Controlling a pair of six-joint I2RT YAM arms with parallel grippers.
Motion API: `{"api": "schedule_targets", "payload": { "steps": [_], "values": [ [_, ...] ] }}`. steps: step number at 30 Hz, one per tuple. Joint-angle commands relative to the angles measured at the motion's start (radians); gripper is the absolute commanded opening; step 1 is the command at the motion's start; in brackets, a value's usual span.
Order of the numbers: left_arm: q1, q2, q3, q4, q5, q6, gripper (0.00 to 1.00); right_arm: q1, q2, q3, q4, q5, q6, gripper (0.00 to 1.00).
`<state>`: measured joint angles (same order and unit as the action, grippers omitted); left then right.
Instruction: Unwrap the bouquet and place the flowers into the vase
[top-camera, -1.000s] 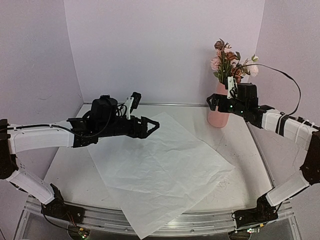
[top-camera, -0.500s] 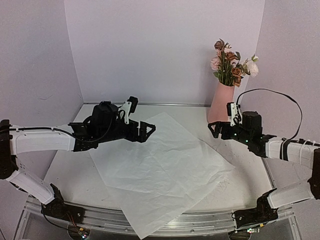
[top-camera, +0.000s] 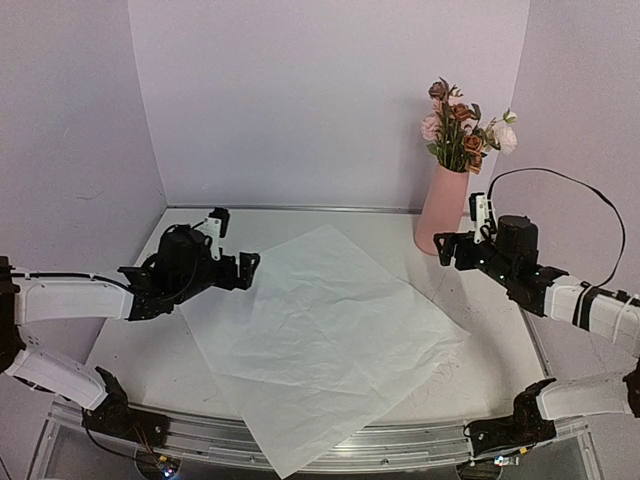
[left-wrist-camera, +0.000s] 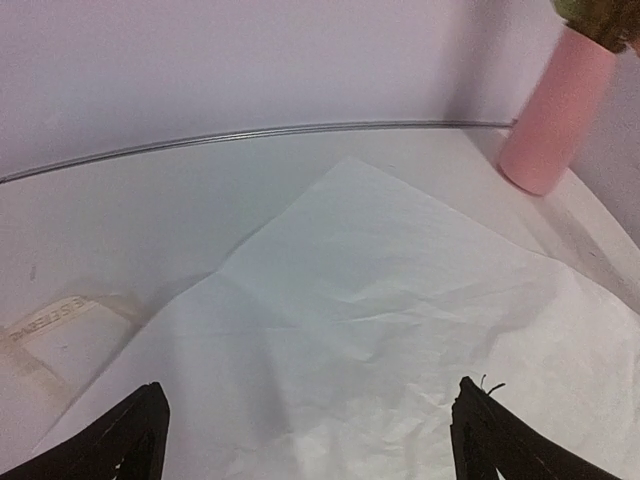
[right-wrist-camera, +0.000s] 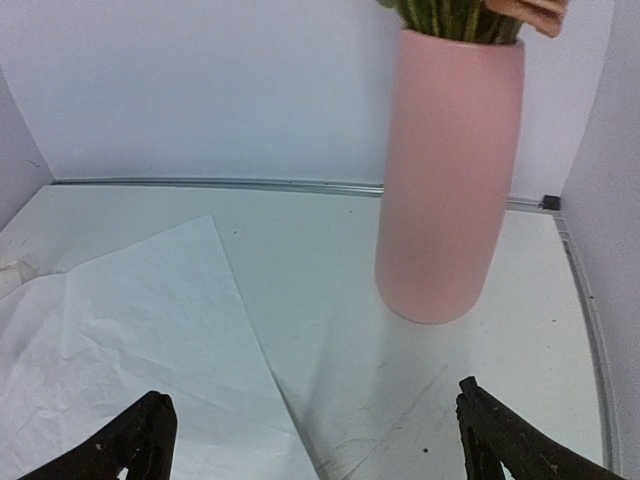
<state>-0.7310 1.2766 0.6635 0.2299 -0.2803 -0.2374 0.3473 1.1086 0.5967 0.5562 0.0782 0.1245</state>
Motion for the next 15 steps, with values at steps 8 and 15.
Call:
{"api": "schedule_targets", "payload": {
  "steps": [8, 15],
  "values": [
    [0.174, -0.048, -0.145, 0.298, -0.24, 0.131, 1.0, -0.156, 0.046, -0.258, 0.489, 0.183, -0.197, 0.98],
    [0.327, 0.043, -0.272, 0.531, -0.21, 0.123, 1.0, -0.228, 0.212, -0.293, 0.668, 0.097, -0.2, 0.98]
  ]
}}
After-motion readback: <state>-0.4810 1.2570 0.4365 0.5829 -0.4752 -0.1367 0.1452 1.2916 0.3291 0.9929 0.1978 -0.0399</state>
